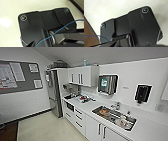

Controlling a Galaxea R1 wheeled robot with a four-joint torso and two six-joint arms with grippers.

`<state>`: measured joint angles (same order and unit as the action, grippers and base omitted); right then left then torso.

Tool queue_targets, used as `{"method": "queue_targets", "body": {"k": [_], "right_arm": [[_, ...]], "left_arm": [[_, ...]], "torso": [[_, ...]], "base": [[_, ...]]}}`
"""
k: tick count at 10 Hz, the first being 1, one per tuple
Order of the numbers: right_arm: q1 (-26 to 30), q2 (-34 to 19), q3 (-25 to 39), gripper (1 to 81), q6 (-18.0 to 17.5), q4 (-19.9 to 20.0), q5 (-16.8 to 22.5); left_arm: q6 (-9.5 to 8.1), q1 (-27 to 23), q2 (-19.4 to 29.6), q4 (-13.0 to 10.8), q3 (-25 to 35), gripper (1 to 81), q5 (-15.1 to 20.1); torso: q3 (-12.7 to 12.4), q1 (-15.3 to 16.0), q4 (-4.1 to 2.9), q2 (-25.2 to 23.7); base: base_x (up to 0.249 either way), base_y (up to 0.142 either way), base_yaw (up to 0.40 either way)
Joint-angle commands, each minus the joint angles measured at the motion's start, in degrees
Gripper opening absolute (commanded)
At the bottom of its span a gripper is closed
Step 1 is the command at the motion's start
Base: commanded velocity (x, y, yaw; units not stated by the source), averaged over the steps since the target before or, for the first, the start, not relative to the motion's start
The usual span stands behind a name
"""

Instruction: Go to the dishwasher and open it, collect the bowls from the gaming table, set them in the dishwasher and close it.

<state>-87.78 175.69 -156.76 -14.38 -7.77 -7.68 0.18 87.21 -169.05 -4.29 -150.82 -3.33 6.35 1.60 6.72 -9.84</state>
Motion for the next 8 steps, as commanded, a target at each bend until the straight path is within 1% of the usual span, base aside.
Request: {"method": "queue_targets", "body": {"k": [1, 2, 3, 8], "right_arm": [[3.4, 0.4, 0.1, 81.1, 0.2, -0.8, 2.2], [3.3, 0.4, 0.1, 81.1, 0.6, -0.8, 2.2], [3.2, 0.4, 0.1, 81.1, 0.8, -0.8, 2.2], [3.0, 0.7, 0.5, 81.1, 0.7, -0.7, 2.2]], "left_arm": [[0.34, -3.3, 0.4, 0.2, 0.0, 81.1, 3.0], [0.34, -3.3, 0.4, 0.2, 0.0, 81.1, 3.0], [0.34, -3.3, 0.3, -0.5, -0.1, 81.1, 3.1], [0.43, -3.3, 0.5, -0.6, -0.1, 81.1, 3.2]], "torso": [[0.0, 0.0, 0.00, 0.0], [0.0, 0.0, 0.00, 0.0], [0.0, 0.0, 0.00, 0.0], [0.0, 0.0, 0.00, 0.0]], "base": [[0.000, 0.000, 0.357], [0.000, 0.000, 0.356], [0.000, 0.000, 0.356], [0.000, 0.000, 0.356]]}}
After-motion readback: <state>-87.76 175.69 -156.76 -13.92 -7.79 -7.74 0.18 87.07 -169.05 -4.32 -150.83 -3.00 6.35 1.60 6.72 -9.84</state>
